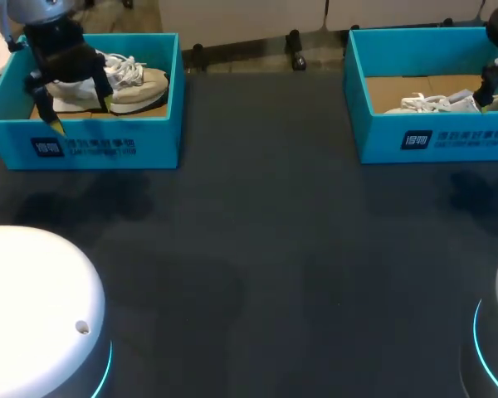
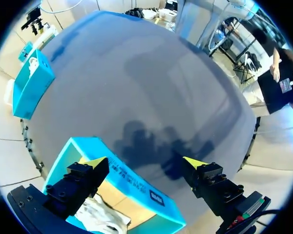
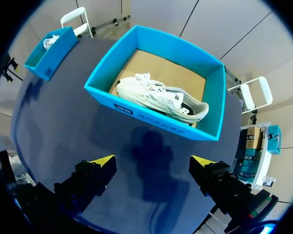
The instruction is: Take the shoe out of the shoebox, open the shoe tongue, remove and reinsert the insole, then place the shoe into the shoebox
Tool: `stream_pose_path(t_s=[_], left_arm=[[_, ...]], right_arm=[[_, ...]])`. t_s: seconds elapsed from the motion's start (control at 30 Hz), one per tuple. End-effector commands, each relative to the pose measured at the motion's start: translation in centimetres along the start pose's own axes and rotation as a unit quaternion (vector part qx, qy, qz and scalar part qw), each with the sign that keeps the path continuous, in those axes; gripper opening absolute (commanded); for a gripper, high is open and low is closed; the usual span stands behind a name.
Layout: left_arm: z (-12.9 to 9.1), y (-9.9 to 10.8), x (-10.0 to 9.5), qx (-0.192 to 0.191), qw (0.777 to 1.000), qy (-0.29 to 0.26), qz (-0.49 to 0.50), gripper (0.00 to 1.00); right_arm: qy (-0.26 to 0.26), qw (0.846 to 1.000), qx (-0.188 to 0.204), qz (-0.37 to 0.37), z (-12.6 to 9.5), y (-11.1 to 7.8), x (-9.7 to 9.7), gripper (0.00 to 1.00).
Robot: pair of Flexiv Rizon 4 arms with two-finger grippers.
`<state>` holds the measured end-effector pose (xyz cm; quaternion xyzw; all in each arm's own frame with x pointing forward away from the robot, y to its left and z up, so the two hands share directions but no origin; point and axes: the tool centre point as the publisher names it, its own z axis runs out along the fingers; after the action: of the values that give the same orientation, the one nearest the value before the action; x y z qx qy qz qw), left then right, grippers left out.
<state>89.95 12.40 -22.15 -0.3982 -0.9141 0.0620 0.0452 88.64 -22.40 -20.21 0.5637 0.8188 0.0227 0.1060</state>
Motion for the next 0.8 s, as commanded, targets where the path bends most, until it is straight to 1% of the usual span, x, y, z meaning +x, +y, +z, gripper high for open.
stream_pose_path(t_s=[0.03,0.07,0.1,0.13,0.2,0.27,0.33,0.4,0.47,0.53,0.63,0.67,0.7,0.77,0.8], left_arm=[[-1.1,2.0,1.9,-0.003,0.999,0.000,0.034,1.00],[-1.4,2.5,2.2,0.009,0.999,-0.002,0.037,1.00],[-1.5,2.8,2.4,0.005,0.999,0.003,0.040,1.00],[-1.7,2.9,2.6,0.012,0.998,0.003,0.056,1.00],[-1.8,3.3,2.8,0.007,0.998,0.009,0.058,1.00],[-1.8,3.9,3.0,0.011,0.997,0.014,0.073,1.00],[-1.7,4.3,3.2,0.025,0.994,0.015,0.108,1.00],[-1.7,4.6,3.4,0.029,0.988,0.018,0.151,1.00],[-1.7,5.0,3.6,0.019,0.985,0.021,0.173,1.00],[-1.6,5.6,3.8,0.021,0.979,0.020,0.203,1.00],[-1.5,6.9,4.0,-0.003,0.969,0.029,0.246,1.00],[-1.5,7.3,4.0,-0.025,0.968,0.040,0.245,1.00],[-1.4,7.7,4.1,-0.037,0.965,0.044,0.257,1.00],[-1.5,8.7,4.3,-0.057,0.958,0.045,0.278,1.00],[-1.5,9.1,4.4,-0.060,0.955,0.043,0.288,1.00]], right_arm=[[-0.001,1.000,0.000,0.000,0.0,0.0,0.0,1.00],[-0.001,1.000,0.000,0.000,0.0,0.0,0.0,1.00],[-0.001,1.000,0.000,0.000,0.0,0.0,0.0,1.00],[-0.001,1.000,0.000,0.000,0.0,0.0,0.0,1.00],[-0.001,1.000,0.000,0.000,0.0,0.0,0.0,1.00],[-0.001,1.000,0.000,0.000,0.0,0.0,0.0,1.00],[-0.001,1.000,0.000,0.000,0.0,0.0,0.0,1.00],[-0.001,1.000,0.000,0.000,0.0,0.0,0.0,1.00],[-0.001,1.000,0.000,0.000,0.0,0.0,0.0,1.00],[-0.001,1.000,0.000,0.000,0.0,0.0,0.0,1.00],[-0.001,1.000,0.000,0.000,0.0,0.0,0.0,1.00],[-0.001,1.000,0.000,0.000,0.0,0.0,0.0,1.00],[-0.001,1.000,0.000,0.000,0.0,0.0,0.0,1.00],[-0.001,1.000,0.000,0.000,0.0,0.0,0.0,1.00],[-0.001,1.000,0.000,0.000,0.0,0.0,0.0,1.00]])
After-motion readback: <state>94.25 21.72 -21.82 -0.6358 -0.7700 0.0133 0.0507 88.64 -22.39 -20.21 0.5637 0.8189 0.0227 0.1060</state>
